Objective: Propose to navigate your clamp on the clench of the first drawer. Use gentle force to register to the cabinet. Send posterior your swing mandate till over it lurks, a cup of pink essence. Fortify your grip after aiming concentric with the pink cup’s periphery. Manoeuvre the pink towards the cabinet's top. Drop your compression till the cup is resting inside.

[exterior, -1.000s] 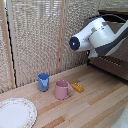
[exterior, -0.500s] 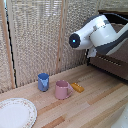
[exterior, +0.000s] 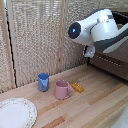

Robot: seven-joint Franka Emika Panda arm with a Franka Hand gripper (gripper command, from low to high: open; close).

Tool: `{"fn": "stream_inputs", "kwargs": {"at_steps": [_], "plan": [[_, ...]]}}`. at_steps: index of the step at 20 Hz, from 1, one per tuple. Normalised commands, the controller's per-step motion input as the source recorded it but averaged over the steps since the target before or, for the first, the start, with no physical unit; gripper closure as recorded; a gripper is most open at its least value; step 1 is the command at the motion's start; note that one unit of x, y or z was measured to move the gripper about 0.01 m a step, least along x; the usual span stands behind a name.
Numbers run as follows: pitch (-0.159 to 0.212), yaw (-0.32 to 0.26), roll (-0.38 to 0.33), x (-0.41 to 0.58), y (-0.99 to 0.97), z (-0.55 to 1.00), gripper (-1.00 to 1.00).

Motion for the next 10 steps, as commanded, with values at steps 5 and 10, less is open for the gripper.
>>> {"fn": "stream_inputs", "kwargs": {"at_steps": [5, 10], "plan": [[0.100, -0.159, 0.352, 0.077, 0.32, 0.00, -1.00], [0.099, -0.160, 0.357, 0.092, 0.32, 0.00, -1.00]]}}
